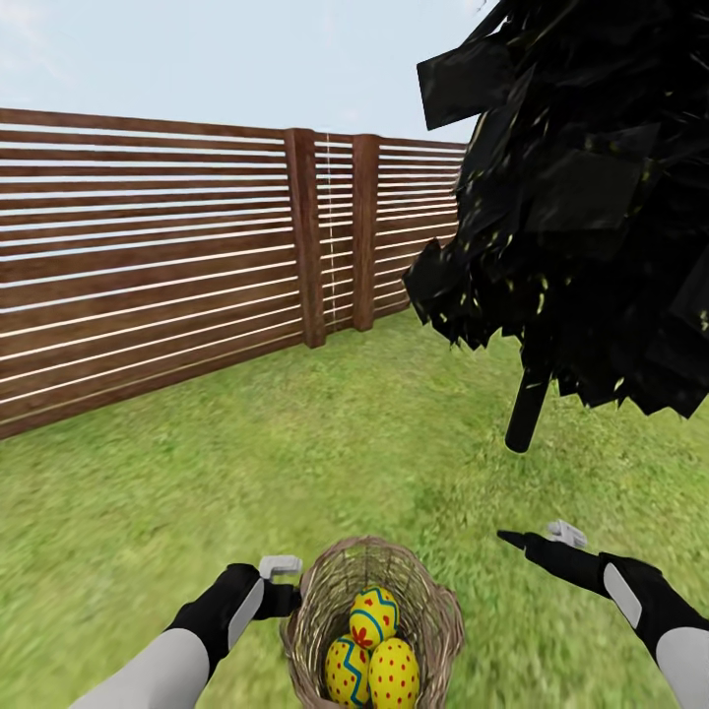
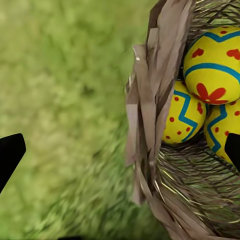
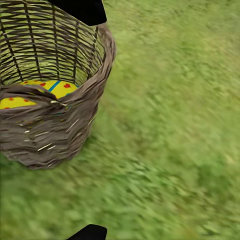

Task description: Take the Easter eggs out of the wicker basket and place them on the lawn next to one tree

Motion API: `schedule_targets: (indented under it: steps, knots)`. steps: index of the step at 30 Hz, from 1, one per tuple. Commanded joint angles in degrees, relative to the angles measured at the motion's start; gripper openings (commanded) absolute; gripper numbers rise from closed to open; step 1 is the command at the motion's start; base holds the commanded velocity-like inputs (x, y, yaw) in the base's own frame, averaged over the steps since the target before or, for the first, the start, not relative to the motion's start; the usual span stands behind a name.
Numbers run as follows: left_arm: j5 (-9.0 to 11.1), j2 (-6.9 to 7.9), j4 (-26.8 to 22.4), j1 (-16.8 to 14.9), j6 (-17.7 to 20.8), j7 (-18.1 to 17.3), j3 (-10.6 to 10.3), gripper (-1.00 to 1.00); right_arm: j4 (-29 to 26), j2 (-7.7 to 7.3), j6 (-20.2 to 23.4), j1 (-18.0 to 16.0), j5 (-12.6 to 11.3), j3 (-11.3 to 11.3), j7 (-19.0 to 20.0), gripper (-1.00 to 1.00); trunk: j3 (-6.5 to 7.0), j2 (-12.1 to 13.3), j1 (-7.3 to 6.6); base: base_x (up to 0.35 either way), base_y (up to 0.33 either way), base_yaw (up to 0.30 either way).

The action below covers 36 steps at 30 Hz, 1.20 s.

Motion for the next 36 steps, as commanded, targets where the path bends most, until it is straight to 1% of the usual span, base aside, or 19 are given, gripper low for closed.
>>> schedule_targets:
  steps: [1,3,6,9,10,12,14,17,18,20,21,22,25,30,36]
  knots:
    - [0.3,0.01,-0.1,0.0,0.3,0.1,-0.1,1.0,0.0,0.02,0.5,0.0,-0.3,-0.2,0.1,1.0,-0.23,-0.4,0.22,0.0,0.0,0.0]
    - [0.3,0.67,0.1,0.6,0.2,0.1,-0.1,1.0,0.1,0.04,0.5,-0.1,0.2,0.4,-0.4,1.0,-0.23,-0.4,0.21,0.0,0.0,0.0]
    - [0.3,1.33,0.1,0.7,0.2,0.1,-0.1,1.0,0.1,0.04,0.5,-0.1,0.3,0.5,-0.4,1.0,-0.23,-0.4,0.21,0.0,0.0,0.0]
    - [0.2,2.23,0.2,0.8,0.2,0.1,-0.2,1.0,0.1,0.03,0.5,-0.1,0.6,0.6,-1.4,1.0,-0.77,-1.6,0.87,0.0,0.0,0.0]
    - [0.2,2.24,0.2,0.8,0.2,0.2,-0.2,1.0,0.1,0.03,0.5,-0.1,0.6,0.6,-1.7,1.0,-0.95,-2.0,1.09,0.0,0.0,0.0]
    - [0.2,2.18,-0.2,0.8,0.5,0.4,-0.2,1.0,0.1,0.07,0.5,-0.1,0.7,0.7,-2.4,1.0,-1.31,-2.8,1.53,0.0,0.0,0.0]
    - [0.2,1.71,-0.7,0.8,0.7,0.4,-0.2,1.0,0.1,0.11,0.4,-0.1,0.8,0.8,-3.0,1.0,-1.31,-2.8,1.53,0.0,0.0,0.0]
    - [0.2,1.46,-1.7,0.8,1.1,0.5,-0.2,1.0,0.1,0.12,0.4,-0.1,0.8,0.8,-4.0,1.0,-1.31,-2.8,1.53,0.0,0.0,0.0]
    - [0.2,1.29,-2.3,0.8,1.1,0.5,-0.2,1.0,0.1,0.12,0.4,-0.1,0.8,0.8,-7.5,1.0,-1.31,-2.8,1.53,0.0,0.0,0.0]
    - [0.2,0.22,-2.3,0.8,1.2,0.6,-0.2,1.0,0.1,0.11,0.4,-0.1,0.8,0.8,-7.5,1.0,-1.31,-2.8,1.53,0.0,0.0,0.0]
    - [0.3,0.11,-2.3,0.8,1.3,0.7,-0.2,1.0,0.0,0.12,0.4,-0.1,0.7,0.8,-7.5,1.0,-1.31,-2.8,1.53,0.0,0.0,0.0]
    - [0.3,0.07,-2.3,0.8,1.3,0.8,-0.2,1.0,0.1,0.12,0.4,-0.1,0.8,0.8,-7.5,1.0,-1.31,-2.8,1.53,0.0,0.0,0.0]
    - [0.4,0.06,-2.6,0.8,1.2,3.7,-0.1,1.0,0.1,0.12,0.5,-0.1,0.7,0.8,-7.5,1.0,-1.31,-2.8,1.53,0.0,0.0,0.0]
    - [0.4,0.4,-2.7,0.8,1.0,4.1,0.1,1.0,0.1,0.12,0.5,-0.1,0.8,0.8,-7.5,1.0,-1.31,-2.8,1.53,0.0,-0.04,0.0]
    - [0.4,0.39,-2.7,0.8,1.0,4.2,0.1,1.0,0.1,0.12,0.5,-0.1,0.8,0.8,-7.5,1.0,-1.31,-2.8,1.53,0.0,-0.016,0.0]
